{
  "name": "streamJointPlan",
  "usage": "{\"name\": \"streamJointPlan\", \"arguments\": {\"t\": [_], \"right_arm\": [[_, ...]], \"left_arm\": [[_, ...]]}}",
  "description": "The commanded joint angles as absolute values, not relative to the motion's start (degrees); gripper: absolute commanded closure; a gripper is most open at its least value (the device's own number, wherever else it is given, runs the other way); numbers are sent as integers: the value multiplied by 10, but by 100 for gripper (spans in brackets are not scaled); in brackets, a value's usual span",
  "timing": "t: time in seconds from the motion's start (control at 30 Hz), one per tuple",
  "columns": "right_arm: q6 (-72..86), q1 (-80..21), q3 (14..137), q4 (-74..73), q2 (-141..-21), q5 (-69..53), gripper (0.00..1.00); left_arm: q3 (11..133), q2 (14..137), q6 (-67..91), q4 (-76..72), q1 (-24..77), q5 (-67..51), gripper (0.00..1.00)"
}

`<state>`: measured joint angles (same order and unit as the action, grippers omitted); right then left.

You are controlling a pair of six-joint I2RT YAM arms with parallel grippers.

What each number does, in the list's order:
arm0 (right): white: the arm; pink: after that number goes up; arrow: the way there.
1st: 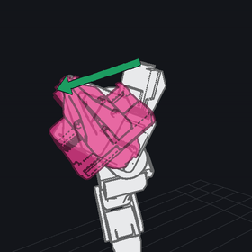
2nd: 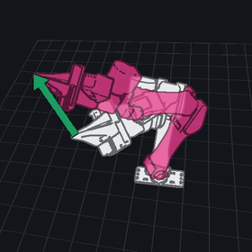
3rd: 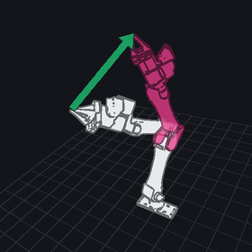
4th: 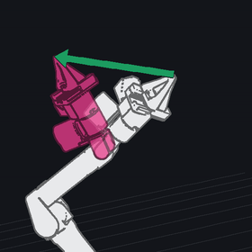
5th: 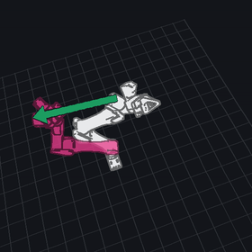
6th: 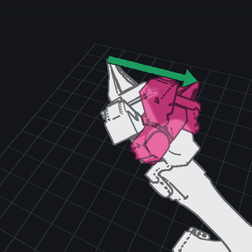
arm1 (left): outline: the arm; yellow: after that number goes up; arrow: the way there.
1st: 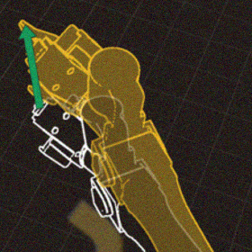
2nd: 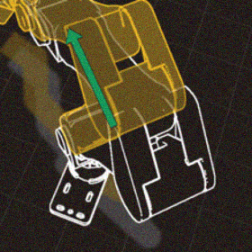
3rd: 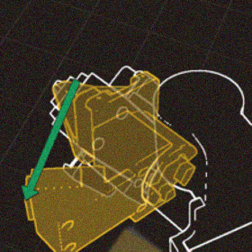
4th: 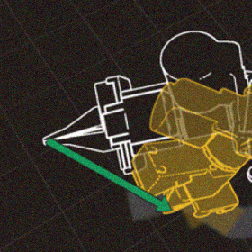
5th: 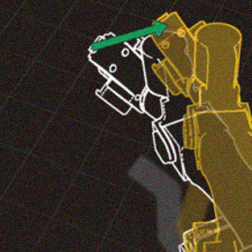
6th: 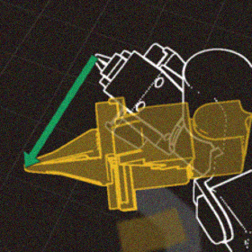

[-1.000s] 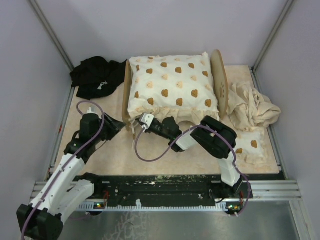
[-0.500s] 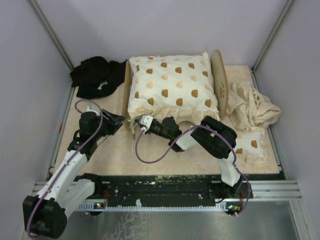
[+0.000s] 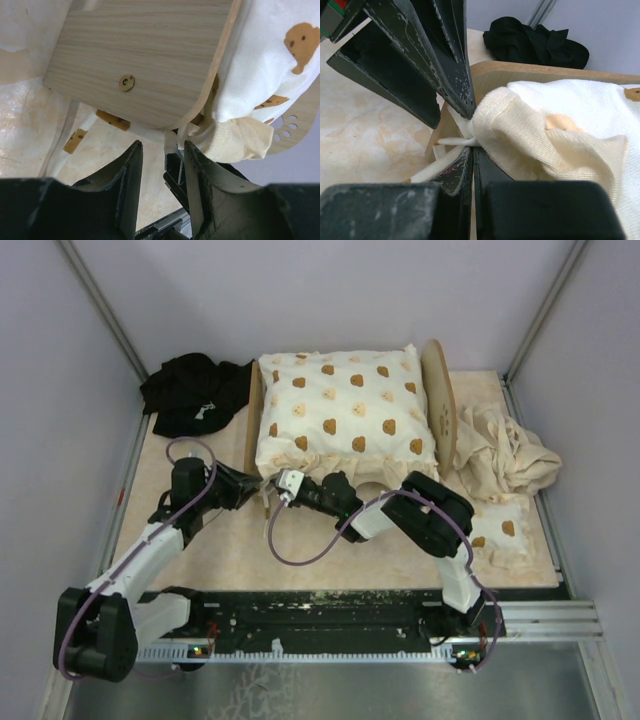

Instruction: Set up the pet bed

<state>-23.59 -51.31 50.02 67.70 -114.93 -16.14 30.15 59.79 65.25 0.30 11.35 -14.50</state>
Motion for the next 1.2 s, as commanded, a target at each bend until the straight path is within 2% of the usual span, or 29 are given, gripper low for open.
{"name": "streamJointPlan", "arguments": {"t": [0.0, 0.4, 0.73, 0.87, 1.03, 1.07, 1.17], "right_arm": [[-238, -509, 525, 699, -1122, -170, 100], [-241, -509, 520, 702, -1124, -170, 100], [-239, -509, 520, 702, -1123, -165, 100], [-238, -510, 520, 705, -1125, -164, 100], [-238, -509, 514, 713, -1124, -162, 100], [-237, -509, 514, 713, -1124, -161, 100], [-225, -510, 515, 713, -1125, -157, 100]], "left_arm": [[305, 613, 666, -25, 109, -166, 56], [297, 618, 666, -43, 109, -134, 57], [301, 635, 663, -51, 109, -147, 65], [300, 638, 666, -55, 109, -146, 74], [303, 649, 667, -69, 108, -153, 77], [303, 651, 666, -72, 108, -156, 81], [299, 650, 661, -81, 108, -162, 99]]}}
